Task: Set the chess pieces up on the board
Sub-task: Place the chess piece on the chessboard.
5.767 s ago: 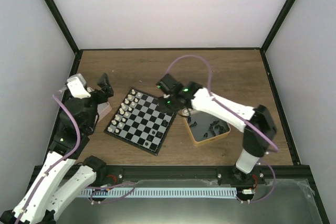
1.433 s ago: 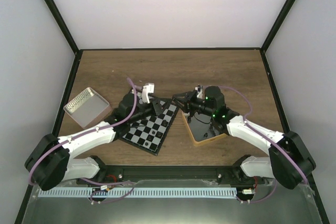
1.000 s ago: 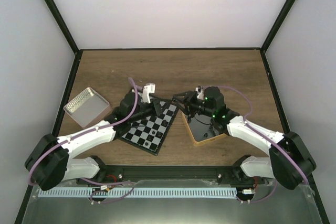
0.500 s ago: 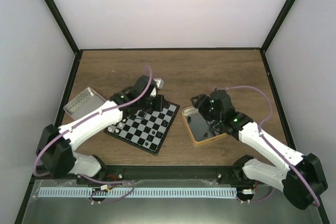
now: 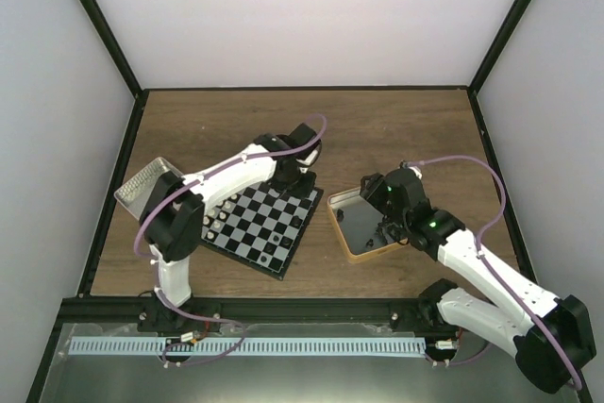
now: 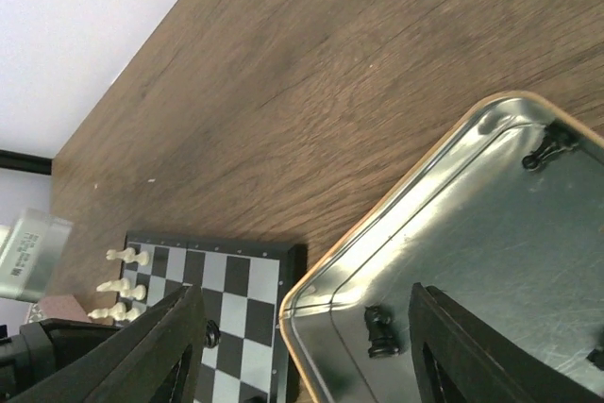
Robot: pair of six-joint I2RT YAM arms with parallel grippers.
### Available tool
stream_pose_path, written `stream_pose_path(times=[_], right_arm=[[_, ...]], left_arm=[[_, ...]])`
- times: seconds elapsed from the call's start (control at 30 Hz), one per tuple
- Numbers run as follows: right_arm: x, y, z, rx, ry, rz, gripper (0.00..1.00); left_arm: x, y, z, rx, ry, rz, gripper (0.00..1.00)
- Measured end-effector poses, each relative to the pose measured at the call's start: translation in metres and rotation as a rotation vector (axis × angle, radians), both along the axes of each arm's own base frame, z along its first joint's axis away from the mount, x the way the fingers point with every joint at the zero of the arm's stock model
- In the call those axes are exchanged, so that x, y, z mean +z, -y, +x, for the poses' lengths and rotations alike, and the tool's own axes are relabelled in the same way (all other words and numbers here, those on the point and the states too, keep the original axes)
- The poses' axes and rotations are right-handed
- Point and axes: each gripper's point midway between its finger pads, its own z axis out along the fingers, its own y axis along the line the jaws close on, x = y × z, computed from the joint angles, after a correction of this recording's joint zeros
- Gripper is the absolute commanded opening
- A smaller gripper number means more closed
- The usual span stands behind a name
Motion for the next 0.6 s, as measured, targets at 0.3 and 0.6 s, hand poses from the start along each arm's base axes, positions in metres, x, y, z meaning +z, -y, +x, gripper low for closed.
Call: stream_pose_path(times=[0.3,0.6], right_arm=[[-0.007,0.009,0.003,-0.018,0.012,-0.057,0.61],[-0.014,0.007,0.005,-0.012,0.002,-0.072,0.62]], left_arm=[[-0.027,0.001,-0.012,-0.076,-0.103,0.117,0.04],[-0.035,-0.004,-0.023,-0.121,-0.156,0.174,0.05]])
